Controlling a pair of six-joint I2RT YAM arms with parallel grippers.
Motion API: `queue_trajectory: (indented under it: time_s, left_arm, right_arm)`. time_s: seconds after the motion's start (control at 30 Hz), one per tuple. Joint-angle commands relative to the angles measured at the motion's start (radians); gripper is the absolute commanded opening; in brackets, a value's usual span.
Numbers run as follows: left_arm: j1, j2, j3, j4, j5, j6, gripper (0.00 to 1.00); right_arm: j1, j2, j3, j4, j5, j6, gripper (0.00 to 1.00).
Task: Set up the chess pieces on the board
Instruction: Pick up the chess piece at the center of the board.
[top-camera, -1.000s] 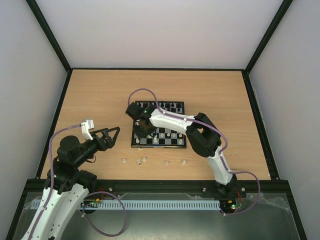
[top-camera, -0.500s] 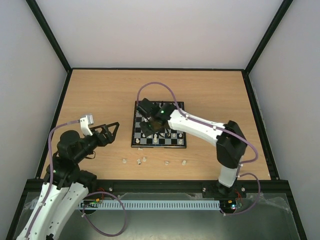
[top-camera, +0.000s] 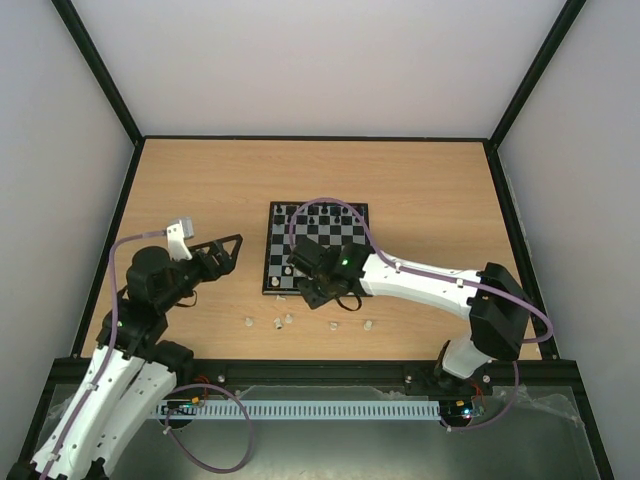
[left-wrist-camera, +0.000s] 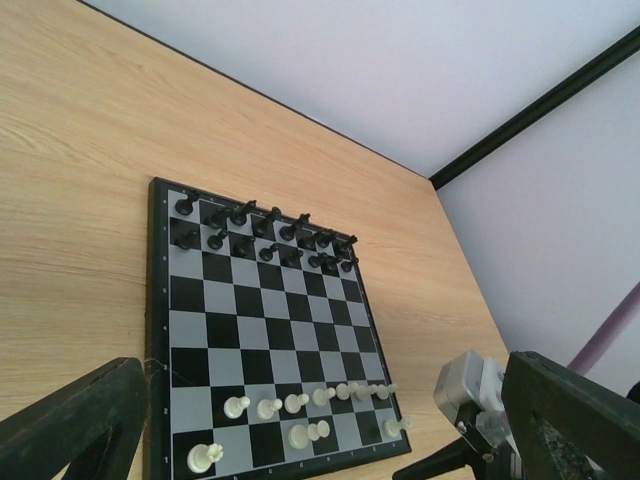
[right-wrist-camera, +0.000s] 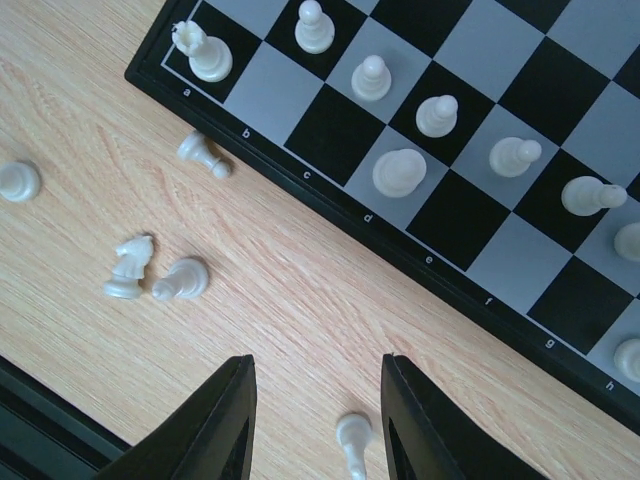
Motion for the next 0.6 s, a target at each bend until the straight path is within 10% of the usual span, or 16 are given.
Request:
queue_trajectory:
  time_s: [0.0, 0.57]
  left_arm:
    - [-0.002, 0.018, -0.013, 0.055, -0.023, -0.001, 1.0]
    - [-0.001, 0.075, -0.072, 0.095, -0.059, 0.0, 0.99]
  right_arm:
    - [0.006, -0.032, -0.027, 0.002, 0.027, 0.024, 0.35]
    - [-0.046, 0.138, 0.097, 0.02, 0.068, -0.017, 0.35]
